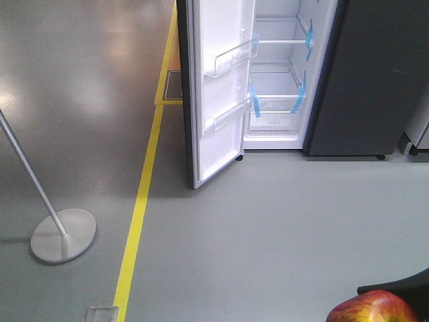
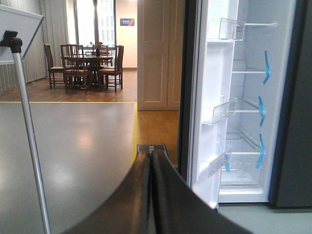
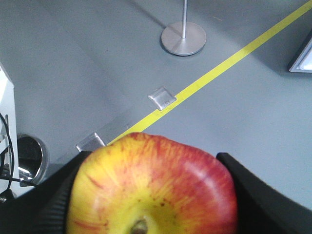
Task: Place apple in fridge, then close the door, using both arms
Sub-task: 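Approach the refrigerator door opening with the apple held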
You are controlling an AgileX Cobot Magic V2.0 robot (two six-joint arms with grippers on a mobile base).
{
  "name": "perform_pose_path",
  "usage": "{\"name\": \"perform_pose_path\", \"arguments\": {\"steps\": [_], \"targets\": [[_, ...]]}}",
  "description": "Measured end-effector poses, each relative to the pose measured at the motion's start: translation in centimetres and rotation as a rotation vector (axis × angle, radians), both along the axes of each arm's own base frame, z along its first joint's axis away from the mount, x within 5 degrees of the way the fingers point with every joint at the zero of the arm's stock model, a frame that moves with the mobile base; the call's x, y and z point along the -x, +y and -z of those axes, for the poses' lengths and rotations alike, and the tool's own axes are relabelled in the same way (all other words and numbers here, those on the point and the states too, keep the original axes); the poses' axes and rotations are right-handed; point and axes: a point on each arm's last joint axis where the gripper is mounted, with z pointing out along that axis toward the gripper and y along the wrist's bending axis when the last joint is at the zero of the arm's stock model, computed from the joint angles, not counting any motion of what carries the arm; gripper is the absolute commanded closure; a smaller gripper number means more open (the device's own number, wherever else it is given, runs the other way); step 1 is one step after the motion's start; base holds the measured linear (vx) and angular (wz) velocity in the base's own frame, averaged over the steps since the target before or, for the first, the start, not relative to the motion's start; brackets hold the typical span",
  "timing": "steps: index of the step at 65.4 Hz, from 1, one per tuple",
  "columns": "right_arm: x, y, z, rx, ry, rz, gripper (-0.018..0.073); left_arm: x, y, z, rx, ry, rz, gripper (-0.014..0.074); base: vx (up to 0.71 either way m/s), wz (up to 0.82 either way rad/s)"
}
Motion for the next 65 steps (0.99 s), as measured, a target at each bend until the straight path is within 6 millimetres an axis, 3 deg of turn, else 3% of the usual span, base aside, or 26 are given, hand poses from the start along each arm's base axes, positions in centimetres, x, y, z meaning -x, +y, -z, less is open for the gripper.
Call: {"name": "perform_pose_path", "arguments": {"steps": [65], "targets": [[0.00, 0.00, 0.00, 0.000, 0.000, 0.000, 0.0391, 0.00, 0.00, 0.00, 0.000, 0.000, 0.000, 0.0602, 0.16, 0.02]]}}
